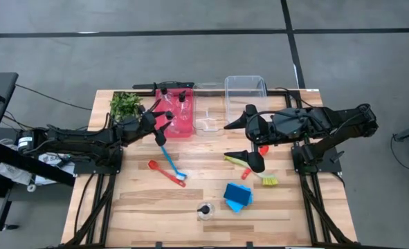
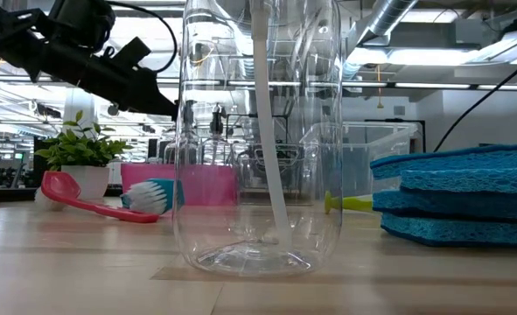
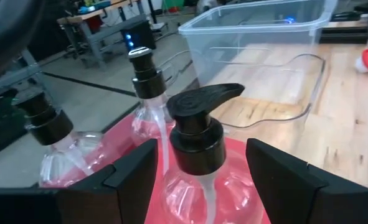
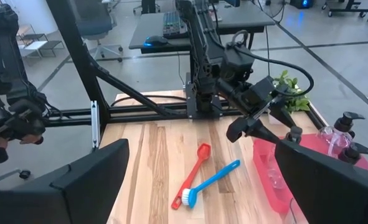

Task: Pick & Place Kitchen Sink Supplies
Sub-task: Adjust the spray bottle on the pink bin

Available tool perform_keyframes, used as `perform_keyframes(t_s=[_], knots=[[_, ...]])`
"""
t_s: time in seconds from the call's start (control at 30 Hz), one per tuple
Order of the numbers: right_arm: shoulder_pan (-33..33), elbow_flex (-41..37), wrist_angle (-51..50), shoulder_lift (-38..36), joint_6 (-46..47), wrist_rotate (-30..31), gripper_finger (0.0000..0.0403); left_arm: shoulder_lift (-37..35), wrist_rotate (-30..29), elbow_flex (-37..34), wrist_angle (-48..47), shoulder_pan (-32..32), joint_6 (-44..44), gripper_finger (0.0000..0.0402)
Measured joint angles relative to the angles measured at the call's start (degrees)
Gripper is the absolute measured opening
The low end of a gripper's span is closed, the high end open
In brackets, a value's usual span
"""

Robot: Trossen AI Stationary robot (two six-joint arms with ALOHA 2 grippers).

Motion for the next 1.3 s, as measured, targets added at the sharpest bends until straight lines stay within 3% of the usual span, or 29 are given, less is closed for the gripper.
perform_keyframes(t_s=[0.53,0.8,1.03,1.2,1.3], knots=[[0.0,-0.8,-0.3,0.0,0.9,0.0,0.0398,0.0,-14.0,0.0,-0.3,-6.5,4.3,0.0246],[0.0,-0.9,-0.3,0.0,0.9,0.0,0.0398,0.0,-29.3,1.9,-0.3,-14.0,10.2,0.0246],[0.0,-0.9,-0.3,0.0,0.9,0.0,0.0396,0.0,-40.8,6.9,0.0,-20.3,10.4,0.0246],[0.0,-0.9,-0.3,0.0,1.1,0.0,0.0398,-2.0,-41.0,13.1,0.2,-24.6,8.9,0.0246],[0.0,-0.9,-0.3,0.0,1.1,0.0,0.0397,-5.1,-36.4,15.8,0.2,-26.4,8.5,0.0246]])
